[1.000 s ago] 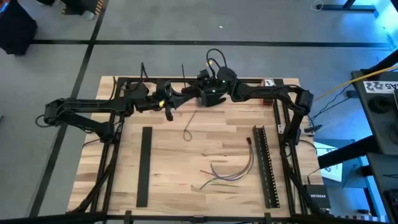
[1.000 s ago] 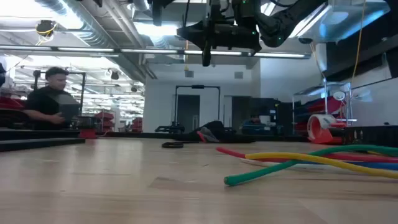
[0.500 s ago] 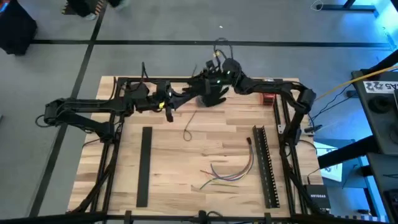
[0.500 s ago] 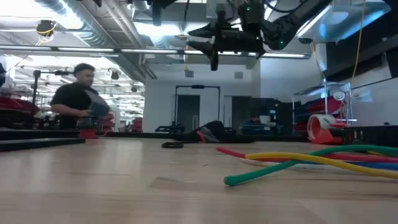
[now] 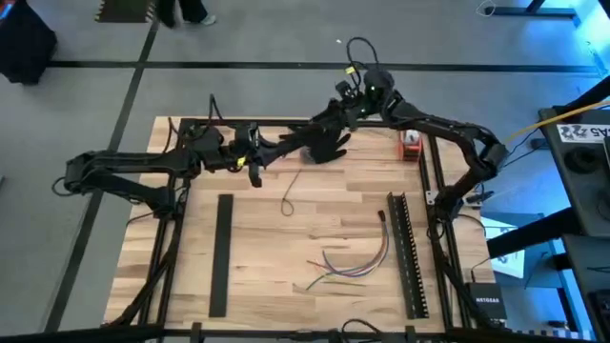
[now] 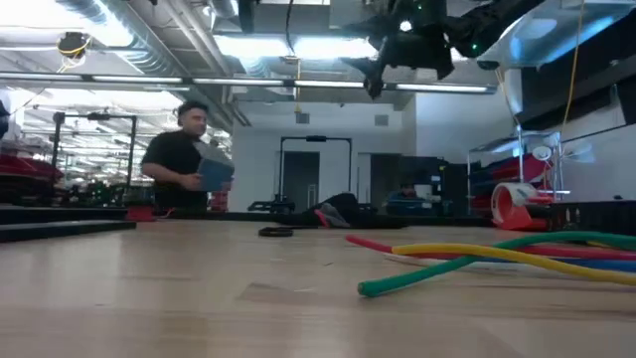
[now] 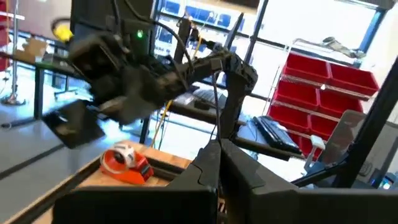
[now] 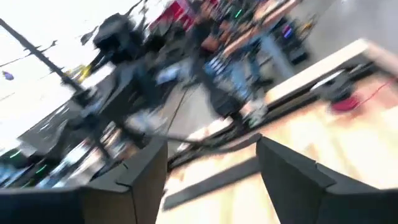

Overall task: Ziptie cables
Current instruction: Insert the black zip tie into the locking head

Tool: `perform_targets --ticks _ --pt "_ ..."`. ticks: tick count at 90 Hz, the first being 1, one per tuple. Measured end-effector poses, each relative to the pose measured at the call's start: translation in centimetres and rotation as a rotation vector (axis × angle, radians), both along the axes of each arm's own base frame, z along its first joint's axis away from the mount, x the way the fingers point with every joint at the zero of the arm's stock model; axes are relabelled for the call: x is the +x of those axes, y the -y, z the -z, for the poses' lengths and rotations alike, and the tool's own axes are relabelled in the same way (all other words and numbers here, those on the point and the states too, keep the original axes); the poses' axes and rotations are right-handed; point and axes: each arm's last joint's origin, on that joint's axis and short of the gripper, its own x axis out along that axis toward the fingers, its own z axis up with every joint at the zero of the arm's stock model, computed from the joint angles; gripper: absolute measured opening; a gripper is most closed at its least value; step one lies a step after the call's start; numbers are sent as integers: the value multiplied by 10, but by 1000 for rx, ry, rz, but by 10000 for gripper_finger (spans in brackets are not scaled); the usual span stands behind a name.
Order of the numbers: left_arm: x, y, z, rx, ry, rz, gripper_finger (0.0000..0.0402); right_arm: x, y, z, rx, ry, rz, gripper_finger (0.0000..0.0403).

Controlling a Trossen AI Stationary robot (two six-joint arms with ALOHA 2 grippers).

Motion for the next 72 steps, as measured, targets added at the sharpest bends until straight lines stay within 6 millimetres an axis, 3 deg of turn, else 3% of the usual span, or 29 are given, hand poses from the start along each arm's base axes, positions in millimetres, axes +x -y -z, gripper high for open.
perform_targets --ticks 30,60,72 --pt "-6 0 -6 66 12 -13 0 -12 -18 -2 5 -96 -36 239" --pt "-7 1 -9 89 45 -14 0 13 -45 8 -178 -162 128 239" --pt "-8 1 -10 89 43 -14 0 11 -45 6 -211 -160 160 239"
